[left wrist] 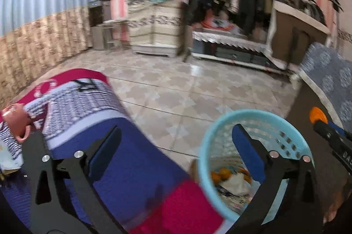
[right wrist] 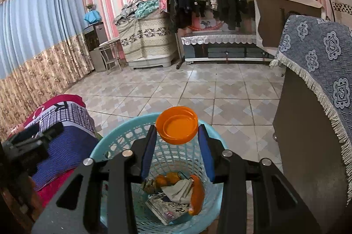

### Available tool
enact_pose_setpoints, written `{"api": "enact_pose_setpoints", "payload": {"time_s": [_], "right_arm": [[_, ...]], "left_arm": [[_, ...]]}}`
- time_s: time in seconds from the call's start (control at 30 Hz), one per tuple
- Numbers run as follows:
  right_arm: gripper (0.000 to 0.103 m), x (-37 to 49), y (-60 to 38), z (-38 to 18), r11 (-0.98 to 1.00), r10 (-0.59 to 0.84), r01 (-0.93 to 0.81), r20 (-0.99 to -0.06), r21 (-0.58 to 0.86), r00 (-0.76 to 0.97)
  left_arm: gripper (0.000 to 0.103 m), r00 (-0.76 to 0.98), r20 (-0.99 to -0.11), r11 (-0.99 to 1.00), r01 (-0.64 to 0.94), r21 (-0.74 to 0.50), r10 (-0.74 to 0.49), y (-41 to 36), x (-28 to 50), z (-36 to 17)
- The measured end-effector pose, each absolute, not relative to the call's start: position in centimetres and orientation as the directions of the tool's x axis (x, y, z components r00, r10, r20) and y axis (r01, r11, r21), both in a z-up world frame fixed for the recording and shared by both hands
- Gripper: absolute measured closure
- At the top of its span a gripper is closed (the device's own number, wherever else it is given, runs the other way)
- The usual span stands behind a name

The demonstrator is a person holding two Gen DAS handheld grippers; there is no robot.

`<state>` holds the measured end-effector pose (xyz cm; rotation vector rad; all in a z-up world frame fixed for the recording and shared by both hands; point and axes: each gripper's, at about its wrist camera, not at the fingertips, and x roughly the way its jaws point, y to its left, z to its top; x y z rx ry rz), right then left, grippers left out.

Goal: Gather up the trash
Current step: 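Carry the brown cloth and orange lid to the basket and open both tools, then move both tools back over the items on the bed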

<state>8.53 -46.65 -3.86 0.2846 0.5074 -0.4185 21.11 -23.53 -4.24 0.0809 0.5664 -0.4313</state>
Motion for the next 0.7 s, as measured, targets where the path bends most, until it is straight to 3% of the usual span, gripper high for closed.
{"api": "enact_pose_setpoints", "payload": {"time_s": [0.37, 0.4, 0.43, 0.47, 0.7], "right_arm": [[0.063, 11.5, -43.2, -5.2, 0.912, -0.282, 0.399, -0.569, 0.089, 0.772], [0.058, 11.6, -43.1, -5.4, 0.912, -0.282, 0.401, -0.577, 0.087, 0.767], [0.043, 11.7, -43.0, -5.5, 0.911, -0.282, 0.404, -0.586, 0.086, 0.760], [0.037, 11.8, -42.9, -5.6, 0.910, -0.280, 0.405, -0.589, 0.090, 0.758], [0.020, 11.4, -42.3, -5.2, 0.904, -0.306, 0.421, -0.574, 0.075, 0.759]], "left_arm": [[0.006, 0.790, -0.521, 0.942, 0.324, -0.093, -0.323, -19.0, 22.6, -3.0], [0.006, 0.788, -0.522, 0.941, 0.326, -0.094, -0.325, -18.7, 22.6, -3.0], [0.006, 0.788, -0.523, 0.940, 0.327, -0.093, -0.325, -18.6, 22.6, -3.0], [0.006, 0.790, -0.521, 0.941, 0.324, -0.093, -0.324, -18.8, 22.6, -3.0], [0.006, 0.789, -0.514, 0.938, 0.331, -0.105, -0.336, -17.7, 22.1, -2.4]]}}
